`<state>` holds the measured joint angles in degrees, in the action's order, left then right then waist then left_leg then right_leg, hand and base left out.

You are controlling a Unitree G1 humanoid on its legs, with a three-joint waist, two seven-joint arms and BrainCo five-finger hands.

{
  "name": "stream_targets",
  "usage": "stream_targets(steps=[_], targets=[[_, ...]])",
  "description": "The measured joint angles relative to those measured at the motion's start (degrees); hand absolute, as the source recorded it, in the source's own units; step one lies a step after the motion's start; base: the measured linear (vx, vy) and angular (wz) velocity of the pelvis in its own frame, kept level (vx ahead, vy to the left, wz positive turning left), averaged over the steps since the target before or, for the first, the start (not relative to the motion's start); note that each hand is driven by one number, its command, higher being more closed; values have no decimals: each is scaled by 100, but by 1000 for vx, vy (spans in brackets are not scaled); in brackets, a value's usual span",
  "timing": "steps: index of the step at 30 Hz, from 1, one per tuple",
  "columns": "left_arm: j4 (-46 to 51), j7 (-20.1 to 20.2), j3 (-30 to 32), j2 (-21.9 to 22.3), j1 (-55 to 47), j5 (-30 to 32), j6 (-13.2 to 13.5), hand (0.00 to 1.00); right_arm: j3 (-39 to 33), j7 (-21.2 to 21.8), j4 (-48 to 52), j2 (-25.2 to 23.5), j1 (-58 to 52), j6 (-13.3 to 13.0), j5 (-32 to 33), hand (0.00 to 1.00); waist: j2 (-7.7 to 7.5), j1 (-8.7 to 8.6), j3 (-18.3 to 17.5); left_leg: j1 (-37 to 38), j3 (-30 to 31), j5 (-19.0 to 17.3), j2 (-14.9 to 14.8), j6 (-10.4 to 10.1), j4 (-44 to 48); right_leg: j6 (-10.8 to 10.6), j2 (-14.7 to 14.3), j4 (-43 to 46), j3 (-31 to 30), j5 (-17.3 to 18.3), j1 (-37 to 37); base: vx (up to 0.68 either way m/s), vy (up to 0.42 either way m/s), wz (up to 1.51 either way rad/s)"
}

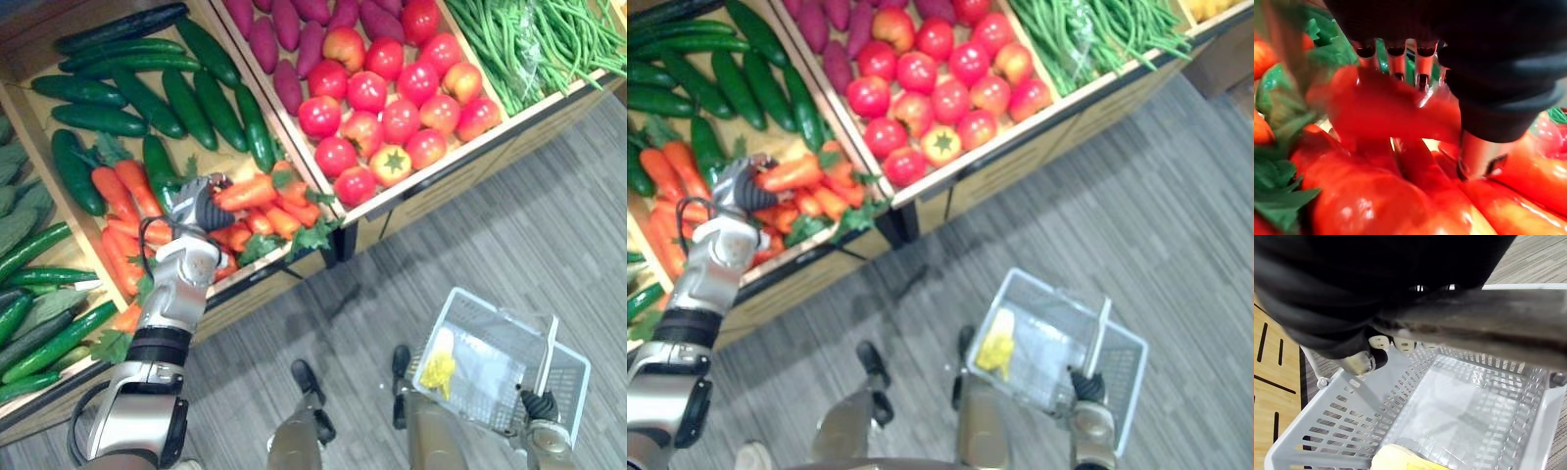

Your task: Pick vegetable in the basket

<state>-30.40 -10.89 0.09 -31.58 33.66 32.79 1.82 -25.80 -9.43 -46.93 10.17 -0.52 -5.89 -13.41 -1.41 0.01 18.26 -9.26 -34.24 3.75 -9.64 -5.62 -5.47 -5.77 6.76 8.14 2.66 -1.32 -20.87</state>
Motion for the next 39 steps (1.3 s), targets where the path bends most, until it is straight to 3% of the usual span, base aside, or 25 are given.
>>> stream_targets(steps=[18, 25, 29, 34, 39], targets=[[-639, -128, 29, 184, 190, -2, -44, 100, 265, -8, -30, 2, 25, 3, -4, 100, -24, -19, 10, 249, -93, -19, -3, 0, -1, -51, 4, 0, -1, -35, 226, 57, -11, -1], [914, -143, 39, 183, -398, 114, -124, 100, 88, -13, -135, -17, -76, 11, -5, 100, -16, -80, 0, 248, 371, 21, -3, 32, 135, -50, 99, -28, 398, -31, 570, 60, 4, 32], [1940, -153, 194, 167, -889, 261, -121, 100, -92, -9, -361, -20, -71, 4, -18, 100, -6, 47, -31, 259, 553, 21, 18, 34, 188, -46, 136, -56, 538, -27, 735, 25, 23, 25], [2334, -167, 412, 164, -1546, 456, -108, 100, -209, 16, -619, -20, -64, 2, -37, 100, 2, 29, -201, 264, 686, 87, 129, 113, 121, -42, 167, -333, 605, -19, 915, -7, 13, 11], [2996, -167, 577, 163, -2096, 460, 98, 100, -421, 26, -911, -12, -72, 41, -239, 100, 8, 2, -456, 354, 808, 192, 201, 136, 0, -42, 161, -504, 661, -19, 1093, 0, 15, 9]])
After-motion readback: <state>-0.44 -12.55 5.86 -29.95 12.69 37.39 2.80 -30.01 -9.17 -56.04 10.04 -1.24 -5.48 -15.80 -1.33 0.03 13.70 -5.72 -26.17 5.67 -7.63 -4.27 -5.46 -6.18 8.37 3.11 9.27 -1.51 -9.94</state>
